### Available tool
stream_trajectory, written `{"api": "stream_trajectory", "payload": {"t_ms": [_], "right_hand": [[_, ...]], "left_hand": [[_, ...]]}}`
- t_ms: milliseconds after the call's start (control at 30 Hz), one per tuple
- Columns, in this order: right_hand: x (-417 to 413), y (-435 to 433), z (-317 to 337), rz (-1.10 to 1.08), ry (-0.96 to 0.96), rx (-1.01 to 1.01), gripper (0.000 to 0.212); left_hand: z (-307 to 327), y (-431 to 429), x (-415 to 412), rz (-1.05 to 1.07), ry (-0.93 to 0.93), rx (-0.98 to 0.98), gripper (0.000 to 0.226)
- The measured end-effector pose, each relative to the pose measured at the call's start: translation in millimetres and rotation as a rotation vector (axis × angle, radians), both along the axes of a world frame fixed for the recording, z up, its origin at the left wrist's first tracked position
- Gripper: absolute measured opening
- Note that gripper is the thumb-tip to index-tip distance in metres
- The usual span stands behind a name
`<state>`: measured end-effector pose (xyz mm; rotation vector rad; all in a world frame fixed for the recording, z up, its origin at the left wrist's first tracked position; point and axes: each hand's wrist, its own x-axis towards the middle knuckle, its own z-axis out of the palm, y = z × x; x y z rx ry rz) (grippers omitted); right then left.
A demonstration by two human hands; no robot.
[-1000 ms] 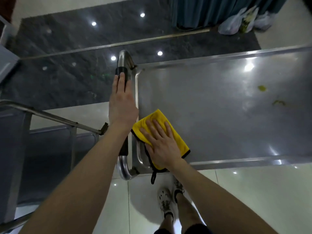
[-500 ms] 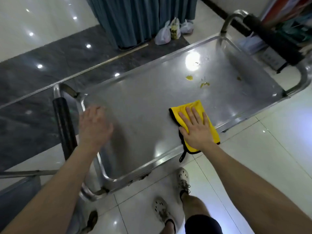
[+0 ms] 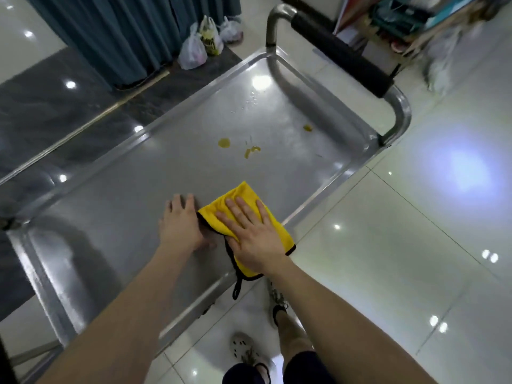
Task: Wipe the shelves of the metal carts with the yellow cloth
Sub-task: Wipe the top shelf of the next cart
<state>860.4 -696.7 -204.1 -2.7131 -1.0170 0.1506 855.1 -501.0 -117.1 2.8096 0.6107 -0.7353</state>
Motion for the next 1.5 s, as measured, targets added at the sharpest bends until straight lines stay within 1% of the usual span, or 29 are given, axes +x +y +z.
{"api": "stream_trajectory", "payload": {"t_ms": [67,133,200,300,367,433,467,500,600,633,700,767,833,933,1000,1067,1100,1133,1167,1300,1367,1433,1500], "right_hand": [[28.1,-24.7,-1.2,0.046,-0.01,-0.03,0.062],[76.0,-61.8,-0.5,0.01,-0.028,-0.058,0.06],[138.0,-106.8,2.9,-0.131,-0.029,-0.102,0.059],[216.7,-156.6,12.3,-0.399,0.08,-0.132,0.062],[229.1,-150.6,16.5,-0.508,0.064,-0.136,0.063],[210.5,-114.9,17.7,-0.537,0.018,-0.156,0.064],[192.5,-92.1,17.8,-0.484,0.0,-0.161,0.064],[171.3,-67.0,16.8,-0.377,-0.019,-0.149,0.064],[110.5,3.5,16.1,0.041,-0.008,-0.107,0.066],[100.7,17.0,16.7,0.124,-0.004,-0.111,0.067],[105.0,22.7,16.1,0.201,0.003,-0.071,0.065],[133.5,5.3,14.4,0.23,-0.017,-0.039,0.062],[181.0,-25.7,14.8,0.147,-0.04,-0.047,0.062],[268.4,-82.0,18.6,-0.199,-0.013,-0.099,0.061],[309.0,-107.0,20.9,-0.428,0.042,-0.116,0.061],[319.6,-90.6,21.9,-0.558,0.051,-0.128,0.064],[313.6,-67.1,23.1,-0.573,0.039,-0.13,0.064],[301.5,-37.5,24.9,-0.535,0.022,-0.13,0.064],[284.9,-5.6,26.6,-0.438,0.008,-0.132,0.064],[194.4,110.6,28.2,0.145,-0.012,-0.14,0.064],[167.7,140.9,30.4,0.361,-0.017,-0.157,0.063],[175.1,150.0,27.5,0.453,-0.025,-0.143,0.061],[204.3,147.1,25.4,0.47,-0.031,-0.109,0.059]], "left_hand": [[-2.0,0.3,-0.3,0.026,0.007,-0.022,0.162],[-4.3,1.8,1.4,0.035,0.023,-0.023,0.163],[-7.7,3.5,1.5,0.033,0.031,-0.018,0.164],[-12.3,4.8,0.0,0.061,0.019,-0.011,0.165],[-13.4,5.8,-0.7,0.07,0.003,-0.005,0.165],[-13.4,4.6,-0.4,0.081,0.011,-0.009,0.165],[-12.5,3.5,0.1,0.095,0.01,-0.015,0.165],[-11.6,2.3,0.9,0.109,0.011,-0.02,0.165],[-7.9,0.2,0.7,0.103,0.012,-0.016,0.165],[-6.8,-0.1,0.4,0.1,0.016,-0.012,0.165],[-4.6,0.0,0.4,0.1,0.023,-0.014,0.164],[-2.9,0.6,1.2,0.107,0.021,-0.027,0.163],[-1.0,0.3,1.6,0.104,0.022,-0.035,0.163],[-0.5,1.5,0.7,0.083,0.019,-0.027,0.162],[-1.5,1.0,-1.0,0.089,0.01,-0.024,0.162],[-3.4,1.7,-1.5,0.097,0.005,-0.021,0.161],[-4.9,2.7,-1.5,0.094,0.005,-0.026,0.162],[-6.4,3.7,-1.9,0.093,0.008,-0.029,0.162],[-7.4,4.6,-2.1,0.094,0.012,-0.03,0.163],[-8.0,5.0,-6.2,0.081,0.001,-0.009,0.164],[-7.5,4.4,-6.8,0.07,-0.005,0.007,0.164],[-8.1,5.8,-5.3,0.067,-0.011,0.016,0.164],[-8.2,7.4,-4.7,0.045,-0.01,0.028,0.164]]}}
